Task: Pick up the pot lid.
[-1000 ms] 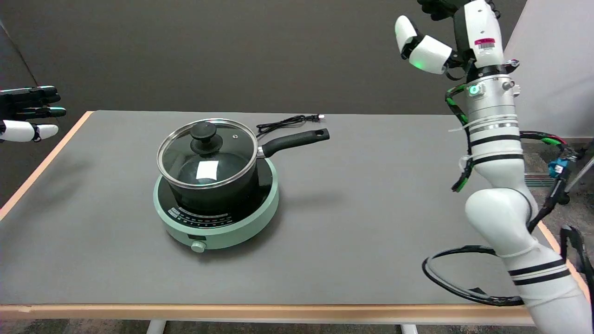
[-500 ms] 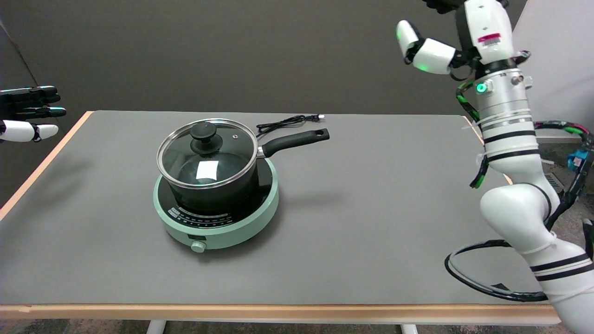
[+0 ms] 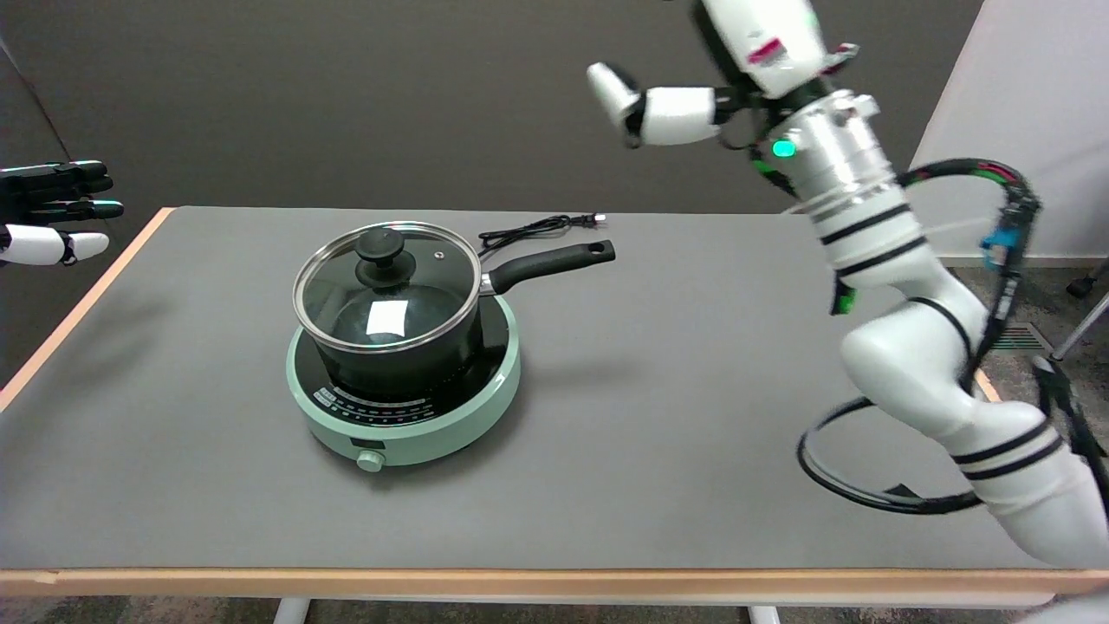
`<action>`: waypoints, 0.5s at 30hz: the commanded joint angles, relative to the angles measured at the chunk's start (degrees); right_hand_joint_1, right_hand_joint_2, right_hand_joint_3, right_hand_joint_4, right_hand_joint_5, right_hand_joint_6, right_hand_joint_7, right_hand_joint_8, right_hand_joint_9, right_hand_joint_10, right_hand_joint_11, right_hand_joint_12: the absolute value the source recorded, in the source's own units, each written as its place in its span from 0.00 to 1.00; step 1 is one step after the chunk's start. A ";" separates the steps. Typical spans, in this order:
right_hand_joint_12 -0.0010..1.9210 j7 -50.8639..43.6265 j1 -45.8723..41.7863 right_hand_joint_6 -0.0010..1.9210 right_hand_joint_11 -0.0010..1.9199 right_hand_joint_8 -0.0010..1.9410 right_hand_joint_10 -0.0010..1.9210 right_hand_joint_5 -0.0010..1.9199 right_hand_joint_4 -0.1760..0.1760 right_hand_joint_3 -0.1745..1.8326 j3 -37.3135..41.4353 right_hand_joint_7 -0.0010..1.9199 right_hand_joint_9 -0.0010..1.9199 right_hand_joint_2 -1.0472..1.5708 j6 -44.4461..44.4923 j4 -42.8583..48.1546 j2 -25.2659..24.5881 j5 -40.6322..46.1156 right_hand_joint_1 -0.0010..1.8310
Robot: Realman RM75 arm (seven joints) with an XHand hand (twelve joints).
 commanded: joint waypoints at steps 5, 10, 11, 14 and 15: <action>0.47 8.93 17.07 0.08 0.23 0.09 0.18 0.20 0.81 0.56 -24.53 0.27 0.29 0.60 -16.28 -8.36 -13.72 -17.12 0.39; 0.44 9.09 19.41 0.08 0.22 0.09 0.17 0.19 0.82 0.56 -27.19 0.26 0.27 0.60 -19.33 -13.28 -17.89 -17.43 0.39; 0.44 8.90 20.05 0.08 0.22 0.09 0.17 0.19 0.82 0.56 -27.84 0.26 0.27 0.60 -19.30 -14.65 -18.71 -17.43 0.39; 0.43 8.90 22.56 0.08 0.22 0.09 0.16 0.19 0.82 0.56 -30.38 0.25 0.27 0.60 -19.03 -17.56 -20.06 -17.43 0.39; 0.42 8.87 23.51 0.08 0.22 0.09 0.16 0.19 0.82 0.56 -31.50 0.25 0.27 0.60 -18.93 -18.22 -20.35 -17.43 0.39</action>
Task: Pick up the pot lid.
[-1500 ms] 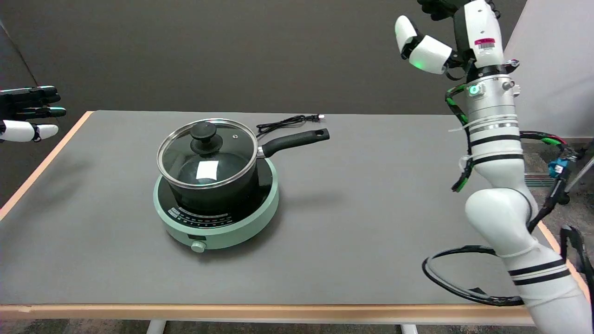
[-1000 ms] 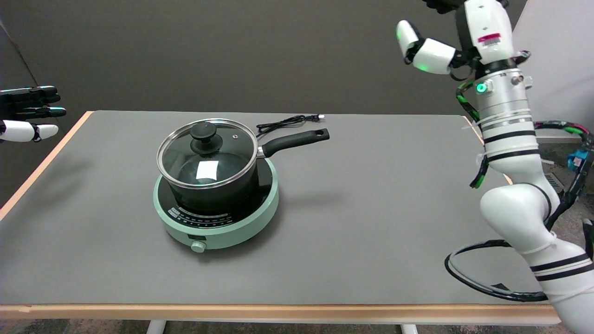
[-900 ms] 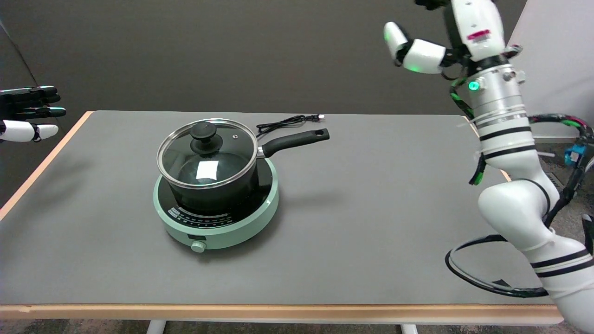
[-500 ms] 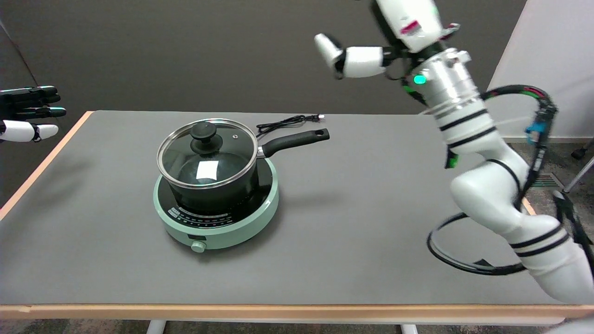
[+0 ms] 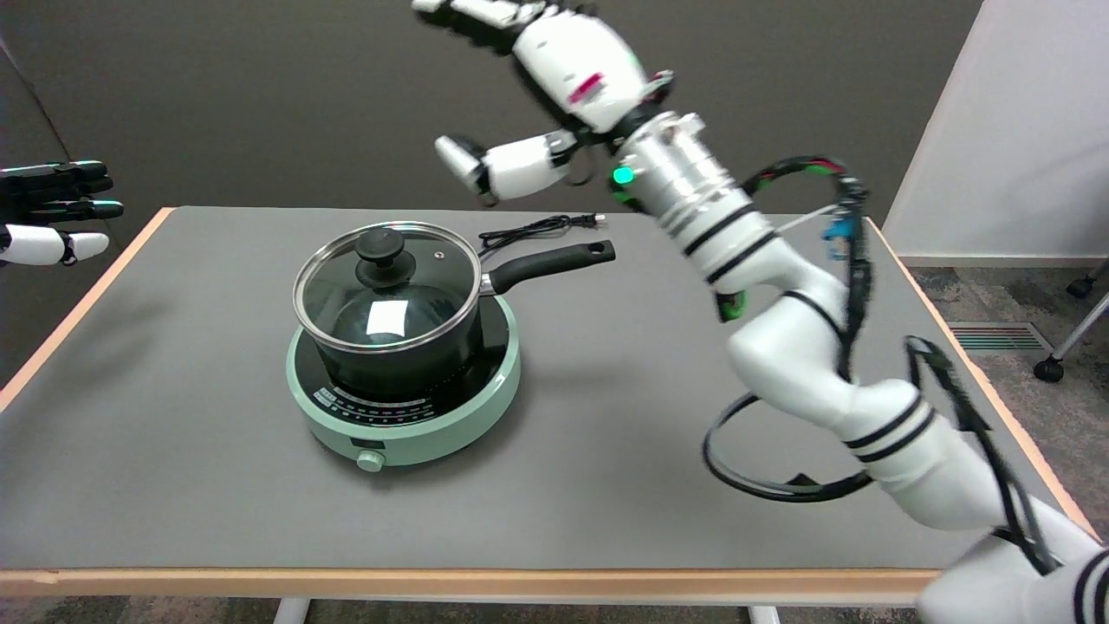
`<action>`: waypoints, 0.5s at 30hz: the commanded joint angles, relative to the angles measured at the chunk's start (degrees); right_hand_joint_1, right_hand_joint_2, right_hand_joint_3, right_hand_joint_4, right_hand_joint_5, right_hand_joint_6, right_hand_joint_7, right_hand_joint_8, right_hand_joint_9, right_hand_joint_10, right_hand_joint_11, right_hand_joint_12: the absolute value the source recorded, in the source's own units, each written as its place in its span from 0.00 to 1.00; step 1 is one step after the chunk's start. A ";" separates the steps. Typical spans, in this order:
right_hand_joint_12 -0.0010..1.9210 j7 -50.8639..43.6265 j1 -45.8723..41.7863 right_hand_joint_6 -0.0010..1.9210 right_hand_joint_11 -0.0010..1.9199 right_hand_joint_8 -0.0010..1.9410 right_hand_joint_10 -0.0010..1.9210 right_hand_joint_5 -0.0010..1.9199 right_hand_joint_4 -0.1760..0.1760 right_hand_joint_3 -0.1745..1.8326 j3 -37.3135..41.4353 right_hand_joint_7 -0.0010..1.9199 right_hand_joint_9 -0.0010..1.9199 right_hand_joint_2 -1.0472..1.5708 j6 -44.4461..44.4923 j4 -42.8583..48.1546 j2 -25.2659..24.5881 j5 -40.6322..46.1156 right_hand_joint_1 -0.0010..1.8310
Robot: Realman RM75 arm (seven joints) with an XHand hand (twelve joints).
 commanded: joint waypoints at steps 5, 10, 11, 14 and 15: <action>0.41 2.45 15.83 0.09 0.21 0.09 0.16 0.20 0.85 0.57 -19.01 0.26 0.27 0.60 -8.27 -15.36 -12.92 -6.01 0.39; 0.41 2.45 17.30 0.09 0.21 0.09 0.16 0.21 0.87 0.56 -20.98 0.27 0.27 0.60 -8.91 -17.86 -13.35 -5.69 0.40; 0.40 2.45 17.63 0.09 0.21 0.09 0.16 0.22 0.89 0.56 -21.49 0.27 0.27 0.60 -8.91 -18.35 -13.48 -5.66 0.42; 0.39 2.45 18.69 0.10 0.21 0.09 0.16 0.24 0.92 0.57 -23.09 0.28 0.28 0.60 -8.97 -19.97 -13.33 -5.61 0.45; 0.39 2.45 18.77 0.10 0.21 0.09 0.16 0.24 0.92 0.57 -23.51 0.28 0.28 0.60 -9.27 -20.31 -13.16 -5.61 0.45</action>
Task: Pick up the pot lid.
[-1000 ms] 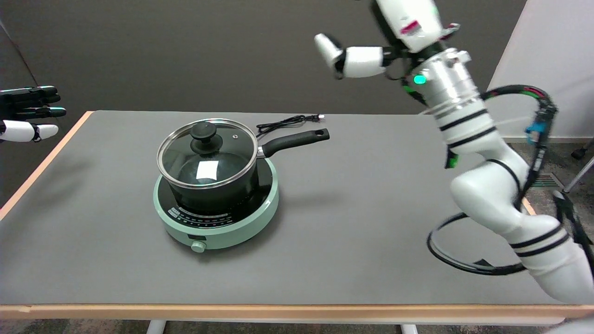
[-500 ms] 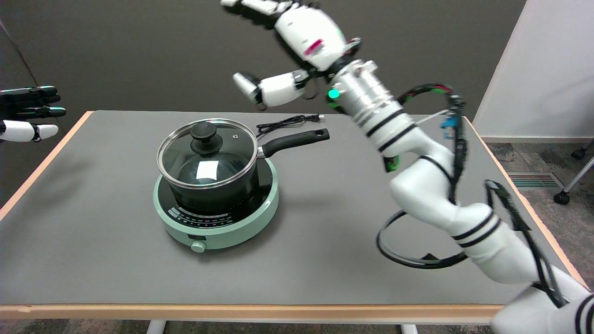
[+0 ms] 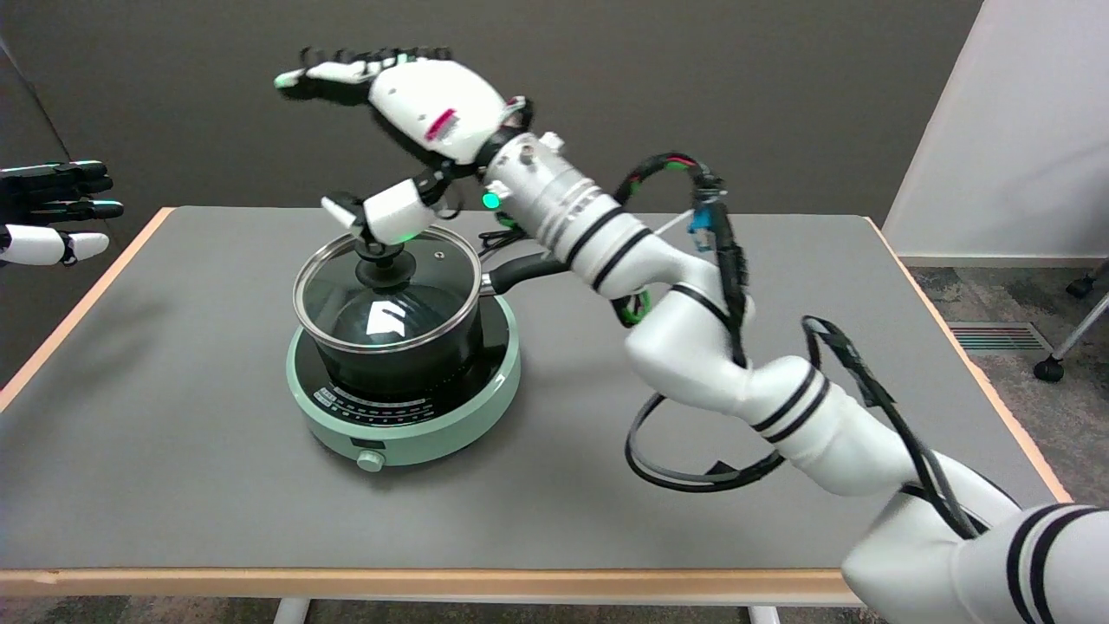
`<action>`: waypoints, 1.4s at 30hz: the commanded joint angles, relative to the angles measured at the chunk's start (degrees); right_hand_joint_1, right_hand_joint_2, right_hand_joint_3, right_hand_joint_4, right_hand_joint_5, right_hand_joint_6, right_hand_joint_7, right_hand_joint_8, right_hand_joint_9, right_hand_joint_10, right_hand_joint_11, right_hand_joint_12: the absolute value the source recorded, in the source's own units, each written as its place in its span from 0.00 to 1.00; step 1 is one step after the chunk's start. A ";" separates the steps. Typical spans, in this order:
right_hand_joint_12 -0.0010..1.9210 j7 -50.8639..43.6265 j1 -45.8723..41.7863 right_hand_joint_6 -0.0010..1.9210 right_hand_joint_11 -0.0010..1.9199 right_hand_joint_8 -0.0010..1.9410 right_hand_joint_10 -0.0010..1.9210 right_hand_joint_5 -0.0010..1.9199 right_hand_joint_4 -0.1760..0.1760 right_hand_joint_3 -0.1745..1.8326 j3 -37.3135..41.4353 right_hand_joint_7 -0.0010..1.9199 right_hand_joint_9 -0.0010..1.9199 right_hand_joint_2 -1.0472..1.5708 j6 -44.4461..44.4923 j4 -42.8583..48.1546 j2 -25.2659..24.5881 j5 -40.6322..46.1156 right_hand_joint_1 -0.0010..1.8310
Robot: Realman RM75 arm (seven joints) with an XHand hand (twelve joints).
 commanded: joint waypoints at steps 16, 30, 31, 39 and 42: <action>0.39 0.67 7.25 0.09 0.21 0.09 0.16 0.22 0.91 0.59 -13.14 0.28 0.27 0.60 -5.79 -7.52 1.90 -1.40 0.46; 0.40 0.67 7.50 0.10 0.22 0.09 0.17 0.23 0.94 0.58 -15.91 0.29 0.29 0.61 -5.73 -6.17 6.07 -1.37 0.46; 0.40 0.67 7.71 0.10 0.22 0.09 0.17 0.23 0.94 0.58 -16.16 0.29 0.29 0.61 -5.68 -6.34 6.20 -1.32 0.47; 0.40 0.67 9.90 0.10 0.22 0.09 0.17 0.23 0.94 0.58 -17.79 0.30 0.30 0.61 -5.68 -7.53 6.37 -1.32 0.47; 0.40 0.67 10.99 0.11 0.22 0.09 0.17 0.24 0.96 0.58 -18.78 0.30 0.30 0.61 -5.95 -8.61 6.08 -1.32 0.47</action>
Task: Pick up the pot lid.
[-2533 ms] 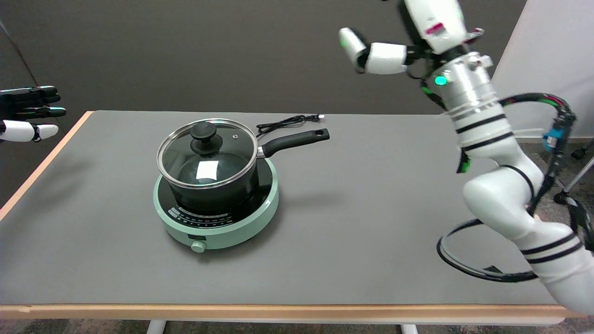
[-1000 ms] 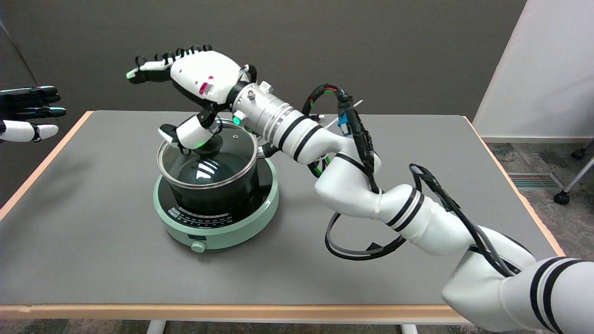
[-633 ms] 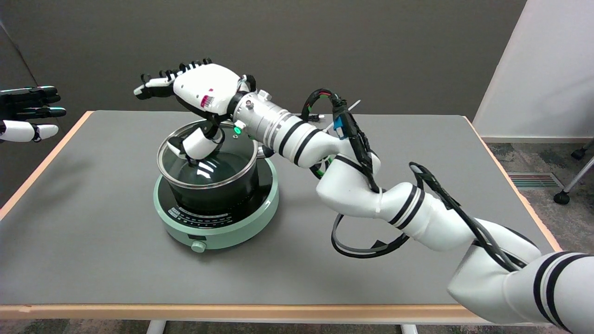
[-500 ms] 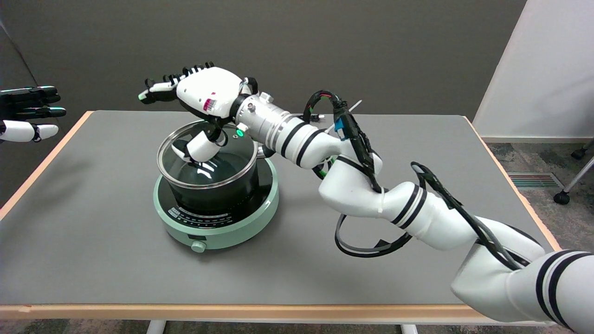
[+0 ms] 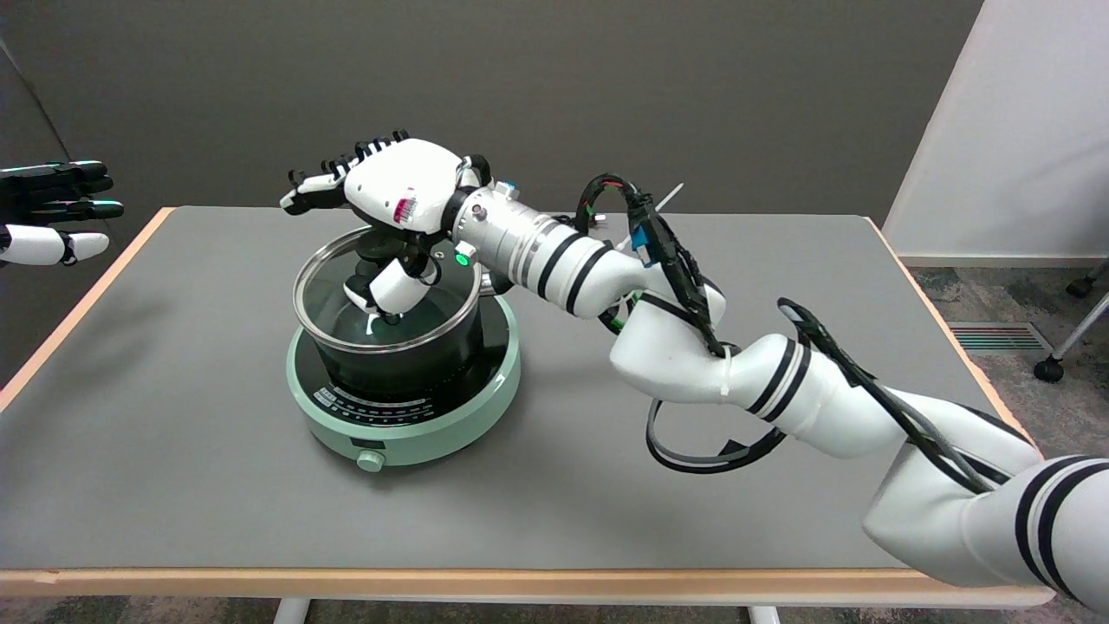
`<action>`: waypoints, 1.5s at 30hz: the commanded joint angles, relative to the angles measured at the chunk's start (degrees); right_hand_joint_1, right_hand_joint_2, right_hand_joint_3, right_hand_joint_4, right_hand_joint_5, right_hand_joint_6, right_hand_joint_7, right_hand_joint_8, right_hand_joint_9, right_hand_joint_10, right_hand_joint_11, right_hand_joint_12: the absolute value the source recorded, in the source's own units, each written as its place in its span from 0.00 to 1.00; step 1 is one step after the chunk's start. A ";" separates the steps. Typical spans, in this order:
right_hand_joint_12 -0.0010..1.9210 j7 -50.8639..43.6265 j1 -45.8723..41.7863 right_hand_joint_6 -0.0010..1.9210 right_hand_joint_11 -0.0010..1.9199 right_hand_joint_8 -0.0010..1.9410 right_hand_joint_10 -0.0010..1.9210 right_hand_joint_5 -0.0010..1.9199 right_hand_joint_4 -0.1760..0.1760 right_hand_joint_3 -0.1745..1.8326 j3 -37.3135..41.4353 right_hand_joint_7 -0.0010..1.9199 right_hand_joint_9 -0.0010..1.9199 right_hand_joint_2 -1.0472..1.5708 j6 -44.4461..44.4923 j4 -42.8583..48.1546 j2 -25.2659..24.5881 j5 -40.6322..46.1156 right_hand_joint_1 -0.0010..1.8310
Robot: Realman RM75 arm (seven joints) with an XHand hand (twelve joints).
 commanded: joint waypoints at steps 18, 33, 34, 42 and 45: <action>0.41 0.06 10.00 0.15 0.23 0.10 0.18 0.29 1.00 0.57 -10.42 0.33 0.32 0.63 -0.28 -3.83 3.98 5.35 0.47; 0.43 0.03 11.89 0.14 0.24 0.10 0.20 0.28 1.00 0.57 -12.83 0.33 0.33 0.62 -0.64 -2.99 6.17 8.99 0.47; 0.43 0.03 11.92 0.14 0.24 0.10 0.20 0.28 1.00 0.57 -12.83 0.33 0.33 0.62 -0.64 -2.86 6.41 9.03 0.47; 0.43 0.03 12.29 0.14 0.24 0.10 0.20 0.29 1.00 0.57 -12.91 0.34 0.34 0.63 -0.64 -3.17 7.34 11.52 0.48; 0.43 0.03 12.29 0.14 0.24 0.10 0.20 0.29 1.00 0.57 -12.91 0.34 0.34 0.63 -0.61 -3.56 7.54 12.15 0.48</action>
